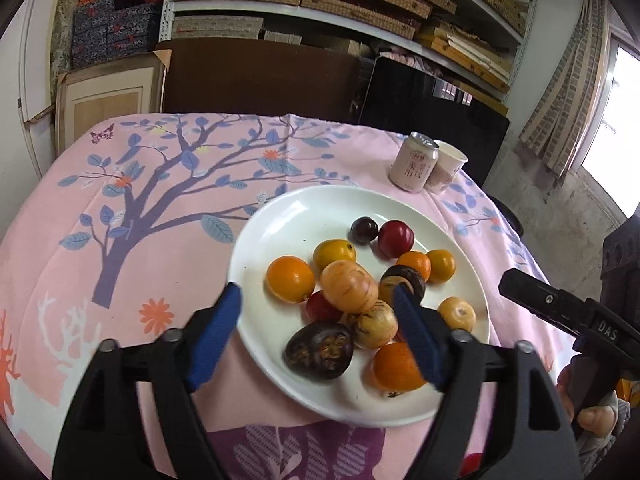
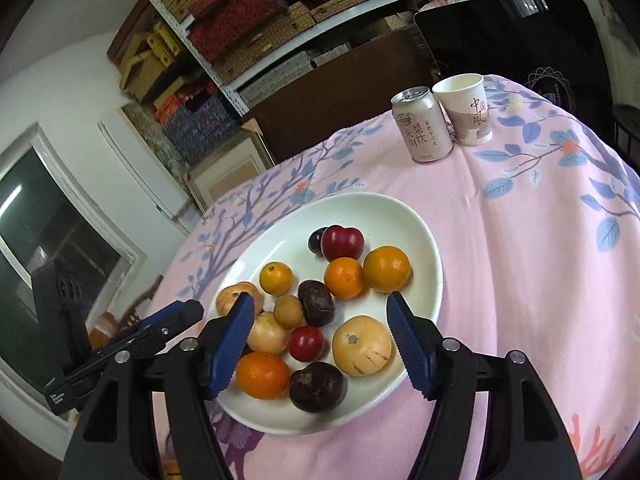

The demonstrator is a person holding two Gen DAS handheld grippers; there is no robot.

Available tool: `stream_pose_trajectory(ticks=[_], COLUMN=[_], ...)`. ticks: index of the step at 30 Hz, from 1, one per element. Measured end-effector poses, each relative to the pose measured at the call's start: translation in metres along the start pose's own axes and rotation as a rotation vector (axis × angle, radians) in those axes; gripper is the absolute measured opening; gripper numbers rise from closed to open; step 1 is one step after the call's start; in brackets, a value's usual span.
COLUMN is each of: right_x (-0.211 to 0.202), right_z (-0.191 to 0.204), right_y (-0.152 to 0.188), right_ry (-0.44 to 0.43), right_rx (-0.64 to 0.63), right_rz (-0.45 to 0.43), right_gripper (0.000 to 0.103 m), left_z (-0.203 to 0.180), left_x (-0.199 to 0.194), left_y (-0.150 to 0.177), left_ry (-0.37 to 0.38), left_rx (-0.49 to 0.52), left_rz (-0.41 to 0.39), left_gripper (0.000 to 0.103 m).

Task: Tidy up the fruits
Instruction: 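Carry both yellow fruits onto the white plate and open both grippers, then move both open grippers back toward the fruits left on the cloth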

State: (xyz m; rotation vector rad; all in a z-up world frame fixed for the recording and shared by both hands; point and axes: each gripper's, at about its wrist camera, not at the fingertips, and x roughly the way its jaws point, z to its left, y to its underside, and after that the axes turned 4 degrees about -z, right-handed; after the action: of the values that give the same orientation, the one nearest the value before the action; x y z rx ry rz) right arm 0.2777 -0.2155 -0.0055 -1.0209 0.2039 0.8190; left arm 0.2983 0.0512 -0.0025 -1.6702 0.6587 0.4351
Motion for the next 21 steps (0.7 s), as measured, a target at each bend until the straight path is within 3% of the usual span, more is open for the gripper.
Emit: stream_pose_trajectory(ticks=[7, 11, 13, 21], right_x=[-0.020, -0.044, -0.053, -0.072], right_z=[-0.002, -0.005, -0.005, -0.012], right_y=[0.026, 0.049, 0.058, 0.083], right_ry=[0.046, 0.065, 0.072, 0.087], right_rx=[-0.009, 0.001, -0.001, 0.015], right_rz=[-0.017, -0.047, -0.054, -0.048], right_gripper=[0.073, 0.085, 0.085, 0.085], left_z=[0.022, 0.039, 0.045, 0.028], left_x=[-0.042, -0.064, -0.077, -0.125], left_y=[0.038, 0.064, 0.077, 0.137], left_ry=[-0.064, -0.100, -0.093, -0.074], left_rx=[-0.010, -0.060, -0.084, 0.010], left_rz=[-0.022, -0.009, -0.013, -0.014], left_gripper=[0.091, 0.091, 0.091, 0.091])
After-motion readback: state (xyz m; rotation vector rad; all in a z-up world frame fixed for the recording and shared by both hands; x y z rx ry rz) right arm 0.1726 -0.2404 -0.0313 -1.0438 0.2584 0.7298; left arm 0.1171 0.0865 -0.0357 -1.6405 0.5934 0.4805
